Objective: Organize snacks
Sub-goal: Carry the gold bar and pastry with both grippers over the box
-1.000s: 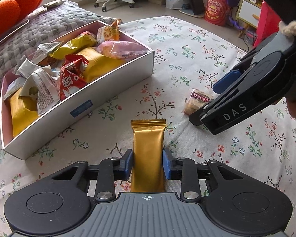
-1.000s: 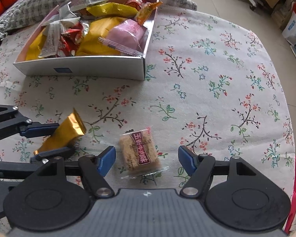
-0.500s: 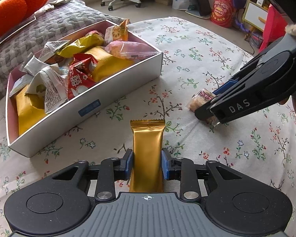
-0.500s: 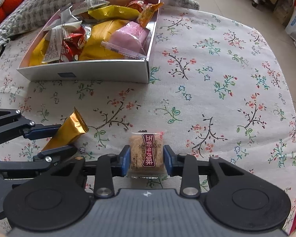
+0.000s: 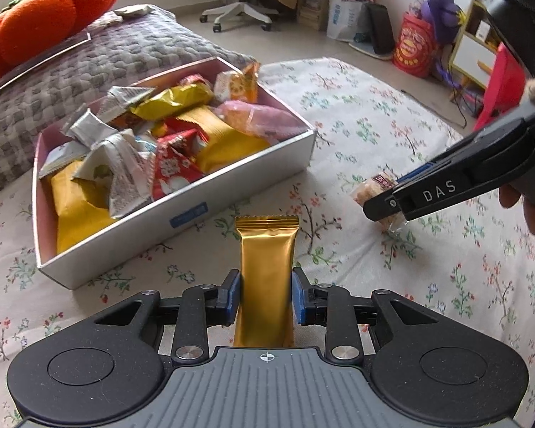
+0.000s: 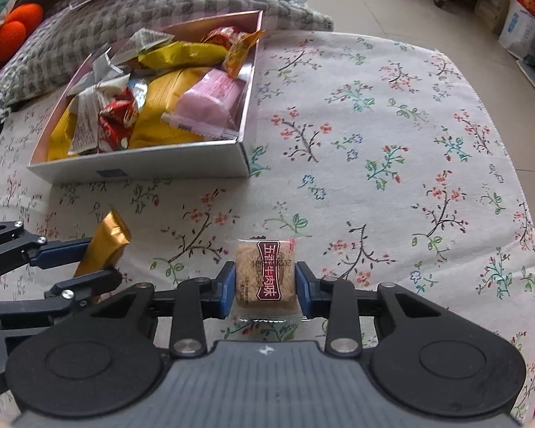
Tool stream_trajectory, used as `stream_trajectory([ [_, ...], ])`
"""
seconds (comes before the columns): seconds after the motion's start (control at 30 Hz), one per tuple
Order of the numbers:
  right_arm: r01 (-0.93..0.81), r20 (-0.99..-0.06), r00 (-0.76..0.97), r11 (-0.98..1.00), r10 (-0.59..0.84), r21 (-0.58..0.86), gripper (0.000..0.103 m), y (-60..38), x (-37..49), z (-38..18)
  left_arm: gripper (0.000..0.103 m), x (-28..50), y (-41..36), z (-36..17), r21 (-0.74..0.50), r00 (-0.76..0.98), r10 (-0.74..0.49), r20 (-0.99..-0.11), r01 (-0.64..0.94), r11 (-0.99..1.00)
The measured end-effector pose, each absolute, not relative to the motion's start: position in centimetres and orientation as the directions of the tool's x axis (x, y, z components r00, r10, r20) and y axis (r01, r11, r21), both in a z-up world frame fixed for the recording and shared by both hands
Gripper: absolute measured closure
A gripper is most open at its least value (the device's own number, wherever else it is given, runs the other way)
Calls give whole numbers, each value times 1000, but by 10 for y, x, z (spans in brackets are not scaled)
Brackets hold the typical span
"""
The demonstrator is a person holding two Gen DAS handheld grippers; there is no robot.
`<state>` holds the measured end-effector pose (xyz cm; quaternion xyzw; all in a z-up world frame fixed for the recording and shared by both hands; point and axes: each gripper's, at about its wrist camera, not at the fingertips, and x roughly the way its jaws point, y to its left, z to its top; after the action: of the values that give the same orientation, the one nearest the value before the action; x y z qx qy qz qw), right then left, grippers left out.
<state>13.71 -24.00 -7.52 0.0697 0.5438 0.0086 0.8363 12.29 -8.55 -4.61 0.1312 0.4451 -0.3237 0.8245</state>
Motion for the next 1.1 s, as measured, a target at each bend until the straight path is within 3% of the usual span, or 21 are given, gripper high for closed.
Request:
stream_trajectory([
  [0.33, 118, -855, 509, 977, 93, 176, 71, -249, 133, -52, 76, 138, -54, -8, -153, 498, -475, -726, 556, 817],
  [0.77, 71, -720, 666, 944, 196, 322, 71, -239, 142, -18, 76, 170, -4, 28, -259, 733, -387, -559, 289, 922],
  [1.1, 81, -675, 699, 912, 237, 403, 71, -240, 176, -18, 76, 206, 8, 10, -423, 726, -414, -549, 186, 887],
])
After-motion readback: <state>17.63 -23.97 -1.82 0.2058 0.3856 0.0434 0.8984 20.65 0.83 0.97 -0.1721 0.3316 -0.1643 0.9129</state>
